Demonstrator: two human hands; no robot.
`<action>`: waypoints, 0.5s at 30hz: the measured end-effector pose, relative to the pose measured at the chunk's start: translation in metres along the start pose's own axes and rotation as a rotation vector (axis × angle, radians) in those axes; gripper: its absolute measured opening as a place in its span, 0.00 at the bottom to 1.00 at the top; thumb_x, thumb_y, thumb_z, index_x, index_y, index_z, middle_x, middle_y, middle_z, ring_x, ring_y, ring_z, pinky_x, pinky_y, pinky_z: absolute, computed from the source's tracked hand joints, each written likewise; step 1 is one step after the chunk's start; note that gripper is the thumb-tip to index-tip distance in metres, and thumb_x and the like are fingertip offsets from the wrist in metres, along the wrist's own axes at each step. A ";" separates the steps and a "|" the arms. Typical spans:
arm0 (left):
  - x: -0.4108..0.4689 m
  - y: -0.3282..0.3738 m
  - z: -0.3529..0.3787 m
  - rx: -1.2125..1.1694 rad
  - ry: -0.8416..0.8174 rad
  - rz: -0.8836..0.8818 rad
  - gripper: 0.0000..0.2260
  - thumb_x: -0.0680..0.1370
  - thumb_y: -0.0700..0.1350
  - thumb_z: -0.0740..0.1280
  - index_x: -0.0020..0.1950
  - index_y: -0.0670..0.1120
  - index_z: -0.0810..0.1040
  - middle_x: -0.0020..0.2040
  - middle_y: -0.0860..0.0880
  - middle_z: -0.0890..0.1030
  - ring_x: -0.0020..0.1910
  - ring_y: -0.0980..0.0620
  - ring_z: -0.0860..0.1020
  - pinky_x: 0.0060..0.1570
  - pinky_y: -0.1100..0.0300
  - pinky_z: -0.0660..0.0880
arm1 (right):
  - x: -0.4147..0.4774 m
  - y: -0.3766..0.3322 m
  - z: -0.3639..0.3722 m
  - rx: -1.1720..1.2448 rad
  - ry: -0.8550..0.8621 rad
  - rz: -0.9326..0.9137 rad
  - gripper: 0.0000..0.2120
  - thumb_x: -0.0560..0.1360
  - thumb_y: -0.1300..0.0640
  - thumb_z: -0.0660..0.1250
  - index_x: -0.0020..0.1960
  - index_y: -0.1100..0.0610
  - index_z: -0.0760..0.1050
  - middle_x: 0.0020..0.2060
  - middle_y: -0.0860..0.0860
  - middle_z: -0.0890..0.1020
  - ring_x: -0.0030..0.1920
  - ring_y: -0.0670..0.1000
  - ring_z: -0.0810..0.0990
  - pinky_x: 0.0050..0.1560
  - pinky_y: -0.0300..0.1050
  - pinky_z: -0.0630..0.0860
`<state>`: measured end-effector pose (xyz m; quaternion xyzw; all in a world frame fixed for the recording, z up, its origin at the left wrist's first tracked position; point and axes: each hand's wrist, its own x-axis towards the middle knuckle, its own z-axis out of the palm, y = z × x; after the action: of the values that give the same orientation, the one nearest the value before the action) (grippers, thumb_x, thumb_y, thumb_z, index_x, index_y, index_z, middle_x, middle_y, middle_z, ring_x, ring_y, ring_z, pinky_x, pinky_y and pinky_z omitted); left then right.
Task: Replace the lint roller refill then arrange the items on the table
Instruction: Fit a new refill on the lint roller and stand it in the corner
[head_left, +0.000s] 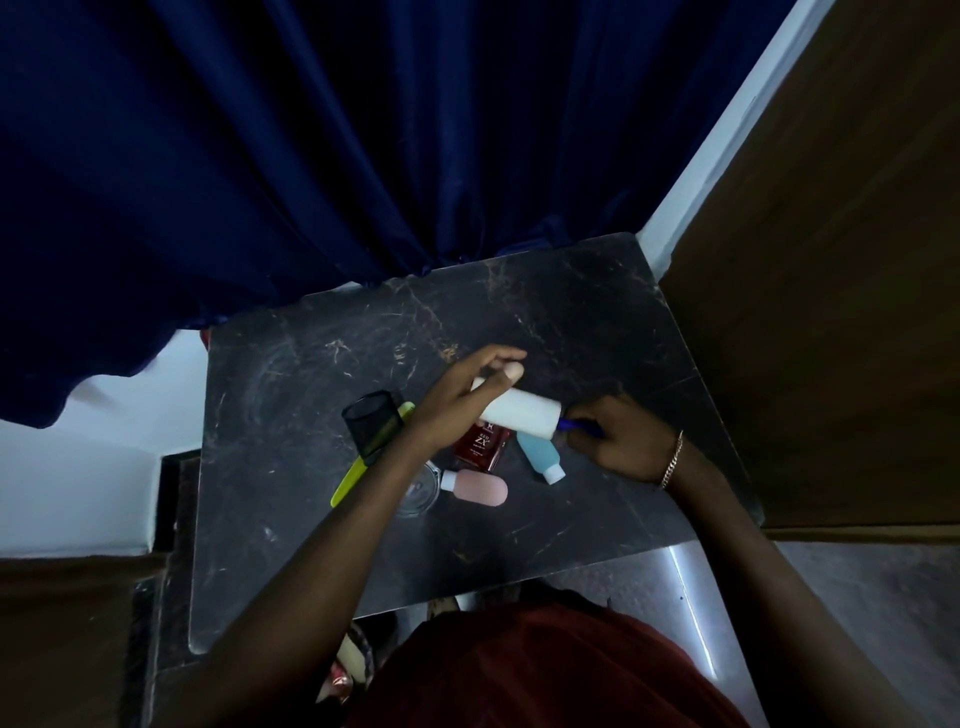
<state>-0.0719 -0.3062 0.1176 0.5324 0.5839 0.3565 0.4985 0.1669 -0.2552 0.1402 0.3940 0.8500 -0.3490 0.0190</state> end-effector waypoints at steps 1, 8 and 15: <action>0.004 -0.002 -0.001 0.003 0.005 -0.018 0.22 0.76 0.69 0.61 0.67 0.63 0.76 0.63 0.51 0.79 0.59 0.51 0.80 0.40 0.62 0.79 | 0.002 0.005 0.000 0.020 0.000 0.009 0.09 0.77 0.58 0.65 0.49 0.62 0.81 0.40 0.59 0.84 0.40 0.56 0.82 0.46 0.53 0.77; 0.030 -0.030 -0.019 0.424 0.108 -0.082 0.36 0.76 0.77 0.56 0.80 0.60 0.63 0.76 0.53 0.71 0.72 0.52 0.73 0.67 0.49 0.74 | 0.032 0.051 0.006 0.174 0.091 0.091 0.08 0.81 0.60 0.63 0.52 0.64 0.78 0.42 0.58 0.82 0.40 0.51 0.78 0.47 0.43 0.71; 0.057 -0.046 -0.032 0.745 0.177 -0.049 0.41 0.77 0.77 0.51 0.83 0.53 0.56 0.81 0.47 0.61 0.78 0.45 0.64 0.75 0.42 0.67 | 0.098 0.119 0.029 0.223 0.199 0.431 0.17 0.84 0.55 0.54 0.58 0.65 0.77 0.55 0.65 0.81 0.56 0.63 0.79 0.62 0.50 0.71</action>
<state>-0.1109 -0.2548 0.0708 0.6302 0.7267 0.1526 0.2270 0.1734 -0.1552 0.0193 0.5982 0.7003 -0.3880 -0.0346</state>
